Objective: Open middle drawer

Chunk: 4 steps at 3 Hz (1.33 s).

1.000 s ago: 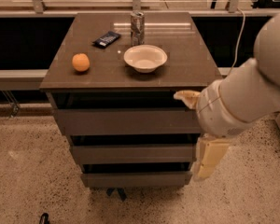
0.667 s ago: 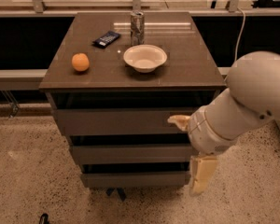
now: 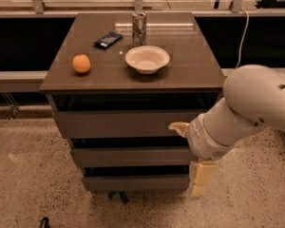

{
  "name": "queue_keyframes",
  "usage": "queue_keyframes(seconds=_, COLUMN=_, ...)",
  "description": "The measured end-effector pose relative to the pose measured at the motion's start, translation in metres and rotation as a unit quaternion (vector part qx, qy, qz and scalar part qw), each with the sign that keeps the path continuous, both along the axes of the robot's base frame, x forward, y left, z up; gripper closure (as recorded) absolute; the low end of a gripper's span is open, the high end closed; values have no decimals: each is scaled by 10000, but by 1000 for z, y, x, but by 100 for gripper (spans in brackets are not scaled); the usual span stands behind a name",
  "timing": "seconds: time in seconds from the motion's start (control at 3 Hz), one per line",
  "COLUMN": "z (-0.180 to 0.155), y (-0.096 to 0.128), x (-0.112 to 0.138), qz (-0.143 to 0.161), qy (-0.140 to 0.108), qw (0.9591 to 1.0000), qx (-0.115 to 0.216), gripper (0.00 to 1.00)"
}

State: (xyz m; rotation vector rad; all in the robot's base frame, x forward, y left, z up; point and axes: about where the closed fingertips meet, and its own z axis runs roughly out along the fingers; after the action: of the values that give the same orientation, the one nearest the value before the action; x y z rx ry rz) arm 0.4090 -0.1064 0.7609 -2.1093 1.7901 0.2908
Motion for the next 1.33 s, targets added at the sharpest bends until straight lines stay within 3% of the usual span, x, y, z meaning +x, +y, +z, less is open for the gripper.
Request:
queue_keyframes(seconds=0.33, z=-66, y=9, x=5, qz=9, qy=217, qw=9995, qx=245, gripper=0)
queue_keyframes(seconds=1.0, z=-156, y=19, x=7, qz=14, qy=-80, qw=9961, qx=884, gripper=0)
queue_keyframes(seconds=1.33, z=-156, y=19, x=7, qz=14, qy=-78, qw=9960, qx=886, gripper=0)
